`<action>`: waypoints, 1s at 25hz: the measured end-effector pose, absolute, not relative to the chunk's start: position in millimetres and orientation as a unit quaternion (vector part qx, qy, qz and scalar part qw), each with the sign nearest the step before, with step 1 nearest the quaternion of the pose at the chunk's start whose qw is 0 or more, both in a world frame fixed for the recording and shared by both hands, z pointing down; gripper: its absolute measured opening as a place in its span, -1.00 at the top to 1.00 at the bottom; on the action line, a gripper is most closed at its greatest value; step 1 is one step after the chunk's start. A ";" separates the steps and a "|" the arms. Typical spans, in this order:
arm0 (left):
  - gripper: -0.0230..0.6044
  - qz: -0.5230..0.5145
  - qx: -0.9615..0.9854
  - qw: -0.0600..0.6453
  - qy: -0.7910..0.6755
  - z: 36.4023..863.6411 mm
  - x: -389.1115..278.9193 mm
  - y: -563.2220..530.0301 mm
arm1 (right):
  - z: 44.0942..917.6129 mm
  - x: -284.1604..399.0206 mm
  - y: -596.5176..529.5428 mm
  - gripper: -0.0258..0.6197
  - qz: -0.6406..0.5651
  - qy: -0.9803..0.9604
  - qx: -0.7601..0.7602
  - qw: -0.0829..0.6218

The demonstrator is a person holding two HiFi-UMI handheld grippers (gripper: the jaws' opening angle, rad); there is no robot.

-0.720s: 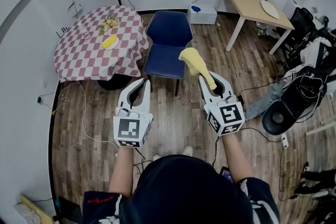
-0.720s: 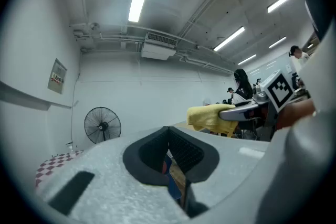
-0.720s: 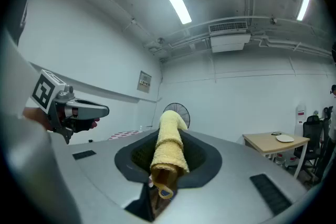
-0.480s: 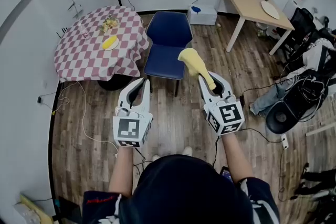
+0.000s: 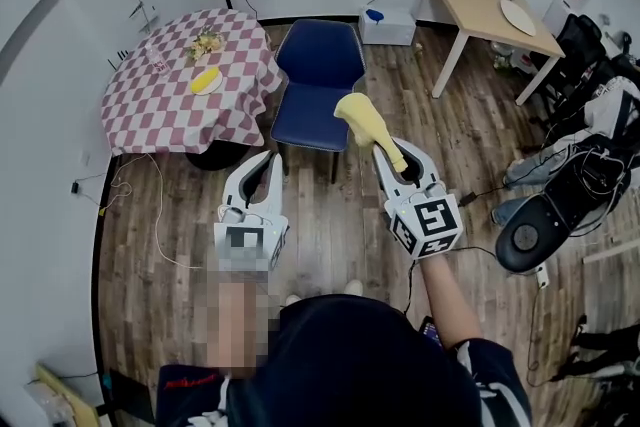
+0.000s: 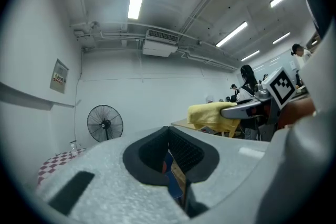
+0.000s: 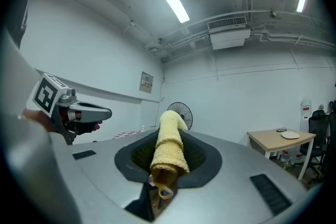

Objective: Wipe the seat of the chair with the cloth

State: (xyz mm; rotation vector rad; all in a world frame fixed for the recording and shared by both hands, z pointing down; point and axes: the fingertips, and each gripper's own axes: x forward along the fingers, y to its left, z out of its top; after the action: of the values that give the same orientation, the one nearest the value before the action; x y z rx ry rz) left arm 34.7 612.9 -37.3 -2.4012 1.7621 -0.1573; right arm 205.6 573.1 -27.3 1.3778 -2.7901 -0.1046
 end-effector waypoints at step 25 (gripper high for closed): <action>0.87 -0.106 -0.782 0.058 0.612 18.7 13.6 495.7 | 4.0 177.9 442.0 0.70 0.005 -0.921 0.389 0.015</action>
State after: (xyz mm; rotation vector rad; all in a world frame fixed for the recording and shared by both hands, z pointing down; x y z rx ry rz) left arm 13.6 495.7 18.7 -2.3680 1.8545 -0.3216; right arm 177.9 442.0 4.0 1.2095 -2.8661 0.0145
